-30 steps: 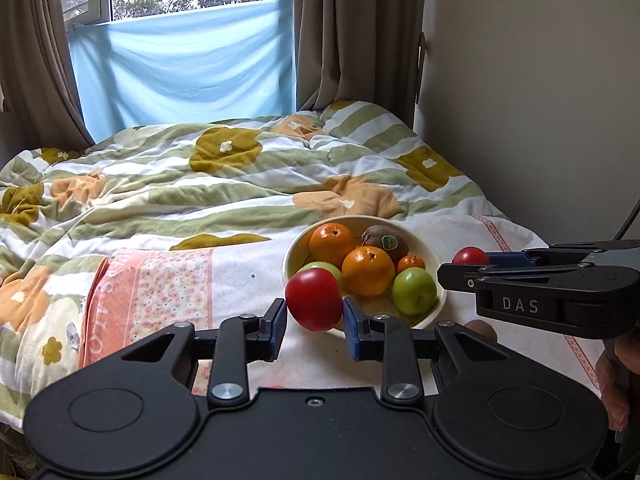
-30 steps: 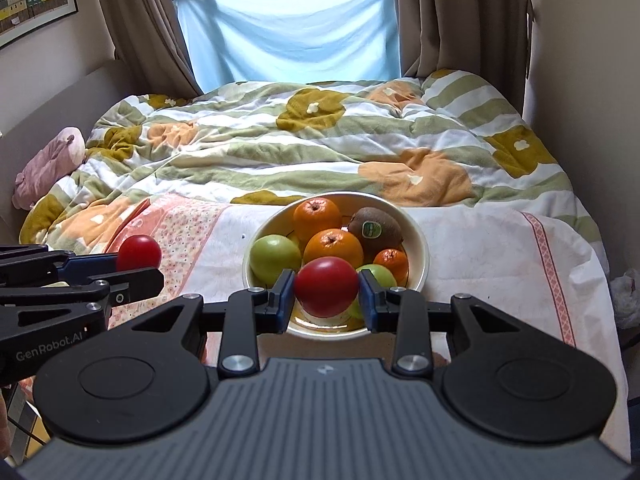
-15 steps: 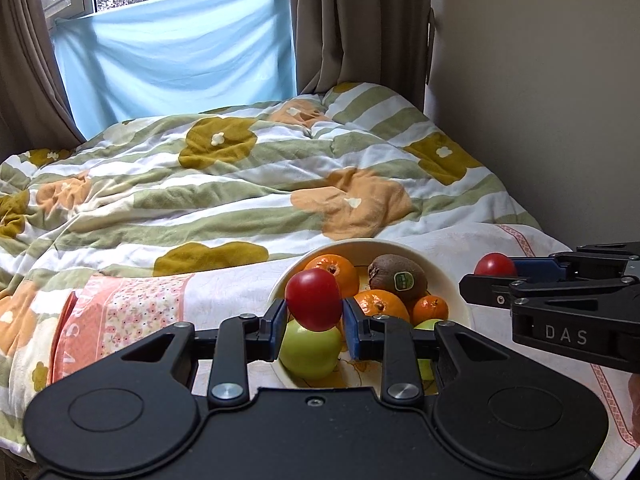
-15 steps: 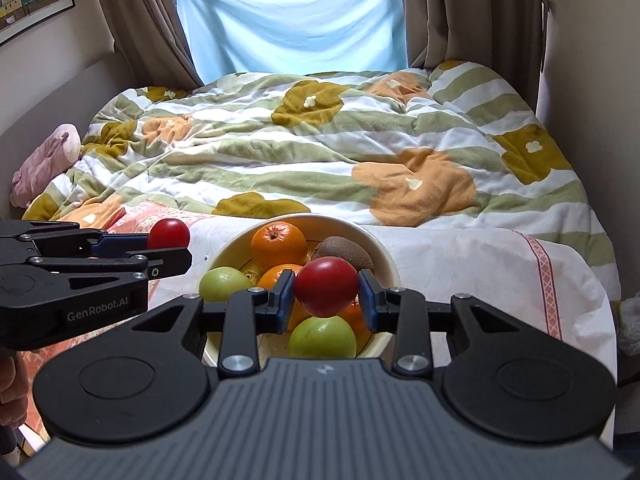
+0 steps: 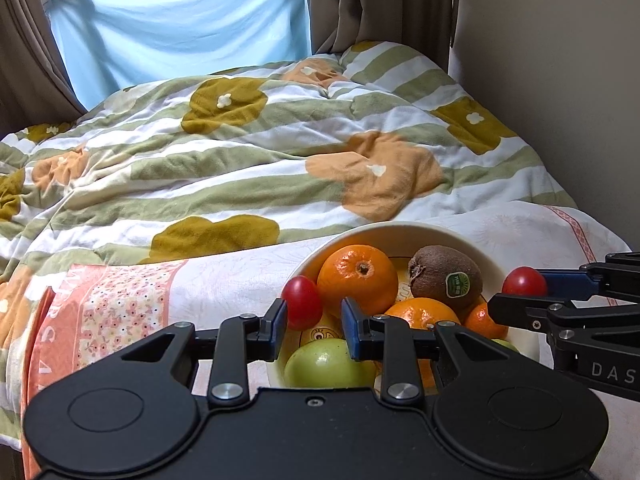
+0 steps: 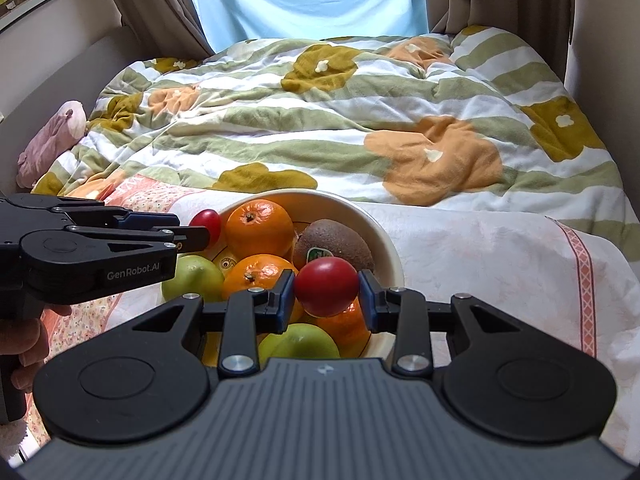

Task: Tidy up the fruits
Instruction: 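Lower the tomato into the bowl with the left gripper while the right gripper carries its tomato, then lower the red tomato into the bowl and open the right gripper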

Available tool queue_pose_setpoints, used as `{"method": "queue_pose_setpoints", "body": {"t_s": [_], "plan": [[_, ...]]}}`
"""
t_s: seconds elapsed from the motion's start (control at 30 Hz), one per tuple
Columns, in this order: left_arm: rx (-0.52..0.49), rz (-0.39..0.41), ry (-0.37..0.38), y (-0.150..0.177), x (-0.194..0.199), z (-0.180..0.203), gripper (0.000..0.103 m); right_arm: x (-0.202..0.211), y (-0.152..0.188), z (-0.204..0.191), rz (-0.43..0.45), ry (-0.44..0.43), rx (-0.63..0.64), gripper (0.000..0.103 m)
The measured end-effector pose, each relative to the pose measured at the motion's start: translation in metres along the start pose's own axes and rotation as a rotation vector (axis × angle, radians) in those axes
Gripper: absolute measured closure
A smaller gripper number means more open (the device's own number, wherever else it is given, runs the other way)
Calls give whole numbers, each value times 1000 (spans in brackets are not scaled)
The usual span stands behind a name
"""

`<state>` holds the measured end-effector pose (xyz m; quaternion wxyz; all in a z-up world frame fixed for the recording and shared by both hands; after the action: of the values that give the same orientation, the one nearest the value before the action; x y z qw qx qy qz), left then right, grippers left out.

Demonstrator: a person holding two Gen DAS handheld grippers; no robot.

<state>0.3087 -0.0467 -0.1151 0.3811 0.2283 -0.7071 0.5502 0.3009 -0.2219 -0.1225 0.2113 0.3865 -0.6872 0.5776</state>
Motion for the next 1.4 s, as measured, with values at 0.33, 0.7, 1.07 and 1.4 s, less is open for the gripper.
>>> {"method": "queue_pose_setpoints", "body": {"t_s": [0.33,0.7,1.07,1.4], "plan": [[-6,28,-11,12,26,3,24,13,2,4,23,10,-11,54],[31,43,9,40,61,2,2,23,2,5,29,6,-2,54],[66,33,-15,55,72,-2,2,-6,0,-4,10,-32,26,54],[98,14,-34,62,72,-4,2,-16,6,3,-1,-66,9,0]]}}
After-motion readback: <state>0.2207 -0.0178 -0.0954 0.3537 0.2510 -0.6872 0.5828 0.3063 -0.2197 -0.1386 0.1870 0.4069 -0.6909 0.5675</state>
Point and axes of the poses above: each gripper's, at about its wrist camera, not at the fingertips, and x roughly against the way its jaws point, z to its right, y to its underside, the point moved 1 cm from there along -x, roughly the way its jaws point, and after that the axes turned 4 degrees about -x, right-handed, at the moved point
